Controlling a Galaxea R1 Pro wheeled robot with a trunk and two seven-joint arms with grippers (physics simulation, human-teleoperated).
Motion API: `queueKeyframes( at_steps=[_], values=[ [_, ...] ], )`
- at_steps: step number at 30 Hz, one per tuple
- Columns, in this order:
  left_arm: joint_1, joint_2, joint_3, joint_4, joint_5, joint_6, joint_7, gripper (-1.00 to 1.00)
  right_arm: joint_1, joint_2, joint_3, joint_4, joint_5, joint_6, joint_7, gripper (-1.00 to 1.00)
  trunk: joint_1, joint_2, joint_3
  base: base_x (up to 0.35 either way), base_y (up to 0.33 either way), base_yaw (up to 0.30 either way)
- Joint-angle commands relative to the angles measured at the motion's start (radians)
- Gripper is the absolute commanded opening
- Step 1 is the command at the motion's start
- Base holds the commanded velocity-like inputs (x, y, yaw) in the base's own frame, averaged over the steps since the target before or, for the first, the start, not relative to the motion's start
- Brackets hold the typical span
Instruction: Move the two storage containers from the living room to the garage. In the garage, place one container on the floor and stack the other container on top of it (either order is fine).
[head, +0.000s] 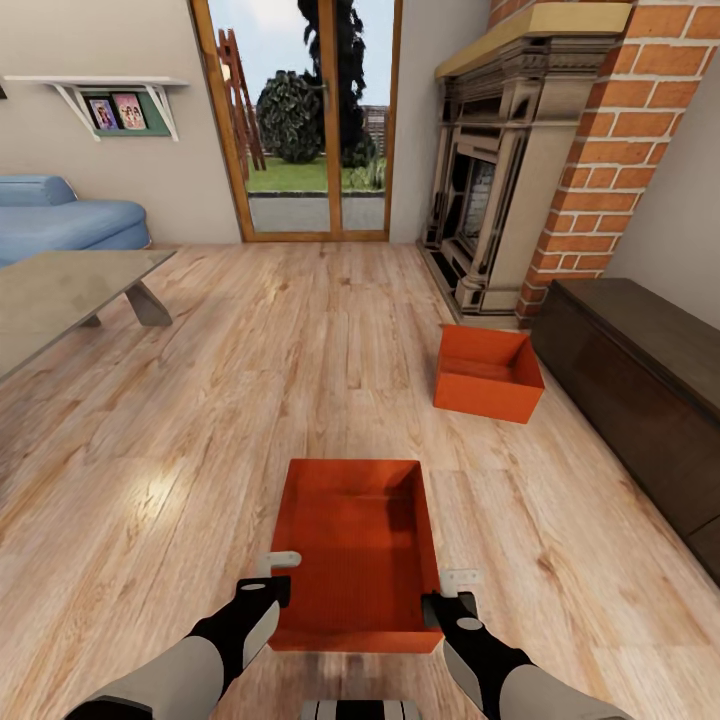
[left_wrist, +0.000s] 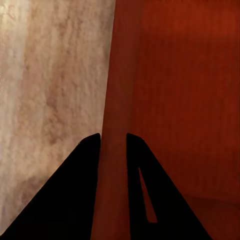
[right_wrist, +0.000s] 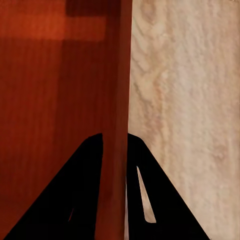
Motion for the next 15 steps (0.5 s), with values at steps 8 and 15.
queueKeyframes(
  at_steps=[8,15],
  values=[
    [0.000,-0.001,-0.005,-0.004,-0.008,0.003,0.018,-1.00,0.000,-0.001,-0.004,0.002,-0.003,-0.006,-0.011,-1.00,0.000,0.000,-0.001,0.000,0.000,0.000],
    [0.000,0.000,-0.002,-0.004,-0.008,0.004,0.014,-1.00,-0.001,-0.001,-0.003,0.002,-0.004,-0.009,-0.010,-1.00,-0.016,0.028,0.012,0.000,0.000,0.000]
  ],
)
